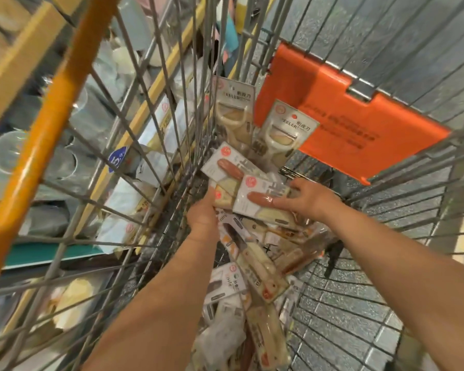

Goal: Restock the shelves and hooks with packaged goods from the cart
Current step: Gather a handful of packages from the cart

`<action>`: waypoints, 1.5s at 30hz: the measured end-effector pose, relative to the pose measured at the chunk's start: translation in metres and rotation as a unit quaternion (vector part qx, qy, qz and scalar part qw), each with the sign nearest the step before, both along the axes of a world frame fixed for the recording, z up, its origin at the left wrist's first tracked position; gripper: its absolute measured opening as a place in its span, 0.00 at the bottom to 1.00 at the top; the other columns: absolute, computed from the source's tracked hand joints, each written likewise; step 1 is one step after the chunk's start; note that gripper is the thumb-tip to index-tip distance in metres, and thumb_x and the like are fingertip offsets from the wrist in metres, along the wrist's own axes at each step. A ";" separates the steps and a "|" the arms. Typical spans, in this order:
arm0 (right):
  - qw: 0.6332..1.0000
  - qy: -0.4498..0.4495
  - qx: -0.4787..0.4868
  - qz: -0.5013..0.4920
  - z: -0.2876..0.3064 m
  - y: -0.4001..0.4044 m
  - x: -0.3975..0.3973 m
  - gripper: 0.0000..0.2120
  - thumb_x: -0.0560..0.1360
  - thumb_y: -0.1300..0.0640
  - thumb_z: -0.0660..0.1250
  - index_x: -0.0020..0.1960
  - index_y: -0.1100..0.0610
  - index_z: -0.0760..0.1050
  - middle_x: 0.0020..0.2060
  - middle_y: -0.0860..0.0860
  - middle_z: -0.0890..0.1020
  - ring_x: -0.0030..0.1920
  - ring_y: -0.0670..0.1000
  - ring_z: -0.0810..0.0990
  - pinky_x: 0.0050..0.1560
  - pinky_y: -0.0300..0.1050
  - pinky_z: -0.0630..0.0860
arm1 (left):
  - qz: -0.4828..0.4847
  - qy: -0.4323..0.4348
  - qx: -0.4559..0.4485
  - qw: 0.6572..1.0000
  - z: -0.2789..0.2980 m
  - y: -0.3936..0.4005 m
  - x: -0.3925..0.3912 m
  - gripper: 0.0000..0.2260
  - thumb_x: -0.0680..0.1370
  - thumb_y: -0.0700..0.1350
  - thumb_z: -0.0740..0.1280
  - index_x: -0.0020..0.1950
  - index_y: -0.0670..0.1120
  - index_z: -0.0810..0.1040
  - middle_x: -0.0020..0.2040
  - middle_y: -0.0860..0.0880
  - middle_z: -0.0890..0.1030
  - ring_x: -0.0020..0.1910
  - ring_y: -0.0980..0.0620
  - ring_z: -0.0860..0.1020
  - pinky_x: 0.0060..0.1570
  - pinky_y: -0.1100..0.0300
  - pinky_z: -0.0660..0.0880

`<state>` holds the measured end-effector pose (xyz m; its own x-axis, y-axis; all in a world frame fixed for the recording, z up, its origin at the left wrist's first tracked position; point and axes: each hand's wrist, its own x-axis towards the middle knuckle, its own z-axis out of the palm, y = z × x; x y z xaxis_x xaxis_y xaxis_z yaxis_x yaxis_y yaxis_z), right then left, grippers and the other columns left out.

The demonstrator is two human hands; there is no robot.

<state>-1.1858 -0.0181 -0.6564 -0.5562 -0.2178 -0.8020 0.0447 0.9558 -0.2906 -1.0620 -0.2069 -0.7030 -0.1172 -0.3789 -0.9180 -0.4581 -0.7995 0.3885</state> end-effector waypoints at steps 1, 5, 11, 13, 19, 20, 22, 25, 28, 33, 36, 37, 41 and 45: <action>1.000 -0.012 -0.010 -0.004 0.000 0.003 0.002 0.45 0.63 0.29 0.73 0.73 0.51 0.67 0.67 0.50 0.76 0.64 0.54 0.77 0.63 0.49 0.73 | -0.025 -0.001 0.001 1.000 0.003 0.001 0.000 0.10 0.76 0.50 0.73 0.40 0.45 0.79 0.35 0.50 0.80 0.30 0.55 0.75 0.32 0.62 0.74; 0.998 -0.053 -0.026 -0.018 0.001 0.012 0.014 0.39 0.68 0.42 0.76 0.73 0.56 0.67 0.67 0.54 0.75 0.63 0.55 0.76 0.56 0.44 0.72 | -0.101 -0.004 -0.046 0.994 0.001 -0.004 0.016 0.11 0.80 0.47 0.67 0.39 0.45 0.77 0.40 0.45 0.81 0.38 0.49 0.77 0.48 0.55 0.80; 0.994 -0.106 -0.022 0.003 0.001 0.020 0.030 0.32 0.73 0.39 0.70 0.69 0.56 0.72 0.60 0.52 0.77 0.61 0.55 0.76 0.57 0.46 0.71 | -0.059 0.048 0.054 0.996 0.027 -0.001 0.004 0.18 0.83 0.55 0.59 0.45 0.41 0.73 0.44 0.41 0.81 0.42 0.45 0.79 0.45 0.52 0.78; 0.995 -0.092 -0.025 0.000 -0.002 0.027 0.035 0.18 0.75 0.41 0.68 0.54 0.55 0.78 0.46 0.50 0.78 0.48 0.52 0.78 0.45 0.44 0.71 | -0.097 0.053 0.059 0.992 0.026 -0.005 0.000 0.18 0.81 0.59 0.60 0.46 0.45 0.76 0.44 0.45 0.82 0.42 0.49 0.80 0.41 0.57 0.76; 0.996 -0.080 -0.025 -0.015 -0.002 0.031 0.052 0.17 0.77 0.44 0.68 0.51 0.59 0.78 0.45 0.56 0.81 0.43 0.53 0.79 0.41 0.45 0.72 | -0.247 0.036 -0.013 0.968 0.001 -0.011 0.005 0.09 0.75 0.52 0.72 0.42 0.47 0.79 0.54 0.41 0.83 0.55 0.41 0.81 0.58 0.49 0.78; 0.996 -0.085 -0.021 -0.004 -0.001 0.029 0.052 0.17 0.77 0.44 0.68 0.52 0.59 0.77 0.46 0.55 0.81 0.44 0.52 0.79 0.42 0.44 0.72 | -0.259 0.036 -0.016 0.965 -0.001 -0.010 0.005 0.09 0.74 0.52 0.73 0.42 0.47 0.80 0.53 0.41 0.83 0.53 0.41 0.82 0.56 0.48 0.78; 0.996 -0.091 -0.019 0.008 0.003 0.027 0.053 0.16 0.76 0.44 0.69 0.51 0.58 0.78 0.45 0.53 0.80 0.43 0.50 0.78 0.41 0.42 0.72 | -0.276 0.046 -0.034 0.959 0.005 -0.009 0.004 0.09 0.74 0.54 0.72 0.42 0.49 0.80 0.48 0.44 0.84 0.47 0.46 0.82 0.52 0.51 0.77; 0.995 -0.101 -0.021 0.019 0.006 0.028 0.051 0.17 0.75 0.43 0.69 0.51 0.57 0.79 0.48 0.54 0.81 0.49 0.53 0.79 0.45 0.45 0.73 | -0.255 0.045 -0.091 0.962 0.024 -0.013 0.014 0.10 0.76 0.54 0.69 0.47 0.47 0.80 0.46 0.46 0.82 0.41 0.50 0.77 0.45 0.55 0.74; 0.991 -0.117 -0.014 0.058 0.017 0.024 0.055 0.21 0.75 0.42 0.68 0.60 0.55 0.78 0.53 0.47 0.78 0.54 0.50 0.76 0.50 0.44 0.71 | -0.198 0.040 -0.162 0.966 0.056 -0.018 0.041 0.15 0.68 0.60 0.68 0.47 0.52 0.81 0.48 0.45 0.82 0.48 0.43 0.79 0.53 0.46 0.76; 0.980 -0.129 -0.098 -0.115 0.031 0.015 0.063 0.18 0.77 0.47 0.69 0.63 0.54 0.76 0.56 0.49 0.81 0.51 0.50 0.80 0.49 0.48 0.79 | -0.225 0.050 -0.196 0.953 0.115 0.000 0.077 0.14 0.76 0.58 0.64 0.54 0.51 0.78 0.51 0.47 0.81 0.50 0.45 0.80 0.53 0.44 0.78; 0.943 0.022 -0.109 -0.313 0.032 0.021 0.057 0.13 0.80 0.50 0.65 0.56 0.59 0.75 0.51 0.53 0.80 0.45 0.49 0.80 0.37 0.42 0.76 | -0.211 0.046 -0.175 0.961 0.120 0.008 0.083 0.09 0.81 0.51 0.63 0.55 0.48 0.77 0.50 0.48 0.81 0.48 0.48 0.79 0.52 0.49 0.78; 0.928 0.082 -0.089 -0.352 0.028 0.025 0.055 0.15 0.79 0.47 0.65 0.57 0.59 0.74 0.52 0.54 0.80 0.47 0.50 0.80 0.41 0.43 0.76 | -0.206 0.042 -0.168 0.963 0.120 0.010 0.083 0.08 0.81 0.51 0.63 0.55 0.48 0.77 0.50 0.48 0.81 0.47 0.50 0.79 0.51 0.50 0.78; 0.891 0.172 0.032 -0.419 0.007 0.026 0.040 0.38 0.73 0.37 0.68 0.70 0.65 0.67 0.67 0.62 0.72 0.67 0.63 0.71 0.65 0.56 0.69 | -0.202 0.049 -0.150 0.967 0.112 0.013 0.081 0.12 0.81 0.51 0.64 0.59 0.46 0.78 0.52 0.47 0.82 0.49 0.50 0.80 0.49 0.53 0.78; 0.902 0.109 0.149 -0.389 -0.002 0.014 0.027 0.53 0.66 0.26 0.66 0.75 0.63 0.58 0.72 0.60 0.63 0.72 0.62 0.61 0.68 0.59 0.62 | -0.218 0.071 -0.156 0.961 0.101 0.019 0.077 0.11 0.80 0.50 0.65 0.57 0.45 0.78 0.51 0.45 0.82 0.47 0.50 0.79 0.49 0.52 0.78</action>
<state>-1.1587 -0.0041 -0.6585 -0.5992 0.5148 -0.6131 0.7092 0.6966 -0.1082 -0.9847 -0.1883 -0.6021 -0.4427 -0.5203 -0.7303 -0.6477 -0.3777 0.6617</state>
